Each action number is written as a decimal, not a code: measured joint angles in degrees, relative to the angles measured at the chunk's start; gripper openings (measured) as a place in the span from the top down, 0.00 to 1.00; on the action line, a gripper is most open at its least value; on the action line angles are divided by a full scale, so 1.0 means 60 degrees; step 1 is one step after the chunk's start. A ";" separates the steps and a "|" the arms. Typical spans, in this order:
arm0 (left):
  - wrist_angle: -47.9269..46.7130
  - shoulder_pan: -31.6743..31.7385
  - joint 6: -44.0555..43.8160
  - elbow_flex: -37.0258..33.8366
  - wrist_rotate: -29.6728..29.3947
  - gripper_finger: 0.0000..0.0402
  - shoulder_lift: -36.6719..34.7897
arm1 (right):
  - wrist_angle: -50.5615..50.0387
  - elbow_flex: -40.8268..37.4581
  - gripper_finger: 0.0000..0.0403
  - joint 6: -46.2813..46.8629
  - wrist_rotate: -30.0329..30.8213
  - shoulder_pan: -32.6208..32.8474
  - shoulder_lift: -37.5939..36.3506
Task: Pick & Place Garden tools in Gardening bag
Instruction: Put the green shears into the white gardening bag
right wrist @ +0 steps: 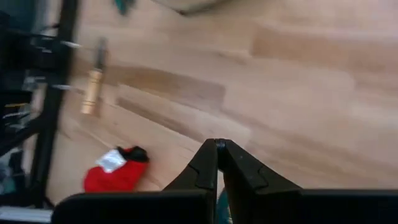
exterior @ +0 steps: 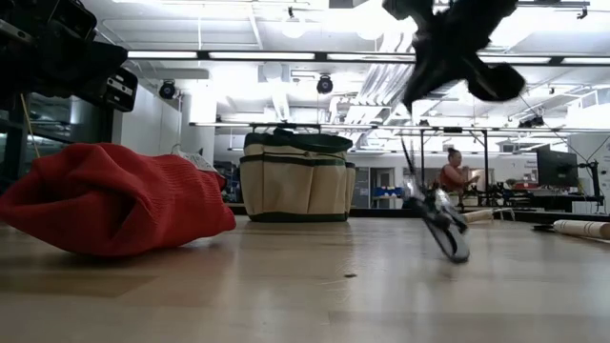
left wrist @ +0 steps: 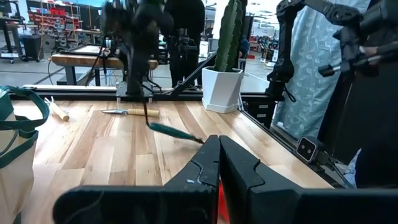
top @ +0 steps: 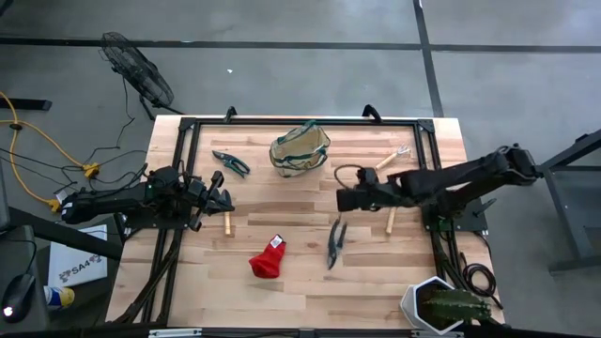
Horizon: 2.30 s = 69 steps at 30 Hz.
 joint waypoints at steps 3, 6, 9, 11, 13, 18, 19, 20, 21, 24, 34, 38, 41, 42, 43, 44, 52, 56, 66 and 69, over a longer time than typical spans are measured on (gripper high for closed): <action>0.0003 0.0000 0.0002 0.0000 -0.0004 1.00 0.0000 | -0.0025 0.0440 0.99 -0.1220 0.0063 -0.0351 -0.0096; 0.0003 -0.0001 0.0002 0.0000 -0.0026 1.00 0.0000 | -0.0009 0.0967 0.99 -0.2481 -0.0039 -0.0731 -0.0115; 0.0003 -0.0003 0.0003 0.0000 -0.0033 1.00 0.0000 | -0.0005 0.1454 0.99 -0.3625 -0.0253 -0.1119 -0.0123; 0.0003 -0.0003 0.0000 0.0000 -0.0033 1.00 0.0000 | -0.0015 0.1764 0.99 -0.4331 -0.0451 -0.1358 -0.0123; 0.0003 -0.0001 0.0003 0.0000 -0.0033 1.00 0.0000 | -0.0007 0.2058 0.99 -0.4989 -0.0626 -0.1600 -0.0123; 0.0003 -0.0003 0.0000 0.0000 -0.0029 1.00 0.0000 | -0.0013 0.2570 0.99 -0.6217 -0.0952 -0.2281 -0.0130; 0.0003 -0.0003 0.0003 0.0000 -0.0029 1.00 0.0000 | -0.0021 0.2645 0.99 -0.6418 -0.1064 -0.2421 -0.0130; 0.0000 0.0000 0.0003 0.0000 -0.0029 1.00 0.0000 | -0.0007 0.2707 0.99 -0.6631 -0.1156 -0.2553 -0.0130; 0.0003 0.0000 0.0003 0.0000 -0.0029 1.00 0.0000 | -0.0011 0.2757 0.99 -0.6814 -0.1249 -0.2689 -0.0130; 0.0000 0.0000 0.0003 0.0000 -0.0028 1.00 0.0000 | -0.0019 0.2862 0.99 -0.7337 -0.1587 -0.3070 -0.0130; 0.0003 -0.0001 0.0002 0.0000 -0.0022 1.00 0.0000 | -0.0002 0.3010 0.99 -0.8485 -0.2396 -0.4236 -0.0172; 0.0000 -0.0003 0.0003 0.0000 -0.0018 1.00 0.0000 | 0.0004 0.3010 0.99 -0.8852 -0.2745 -0.4630 -0.0299; 0.0000 -0.0003 0.0001 0.0000 0.0015 1.00 0.0000 | 0.0004 0.3010 0.99 -0.9088 -0.2871 -0.4905 -0.0486; 0.0001 -0.0001 0.0000 0.0000 0.0011 1.00 0.0000 | 0.0005 0.3010 0.99 -0.9196 -0.2893 -0.5010 -0.0569; 0.0003 -0.0002 0.0001 0.0000 0.0011 1.00 0.0000 | 0.0007 0.3010 0.99 -0.9276 -0.2909 -0.5121 -0.0658; 0.0002 -0.0003 0.0000 0.0000 0.0011 1.00 0.0000 | 0.0016 0.3010 0.99 -0.9366 -0.2937 -0.5246 -0.0752; 0.0003 -0.0002 0.0003 0.0000 0.0006 1.00 0.0000 | 0.0630 0.3010 0.99 -1.0166 -0.3777 -0.6138 -0.1159; 0.0003 -0.0003 0.0003 0.0000 0.0004 1.00 0.0000 | 0.1104 0.3010 0.99 -1.0795 -0.4153 -0.6470 -0.1175; 0.0003 0.0000 0.0002 0.0000 -0.0004 1.00 0.0000 | 0.2720 0.3010 0.99 -1.1864 -0.5312 -0.7498 -0.1175; 0.0003 0.0000 0.0000 0.0000 -0.0036 1.00 0.0000 | 0.3038 0.3010 0.99 -1.1986 -0.5948 -0.7825 -0.1175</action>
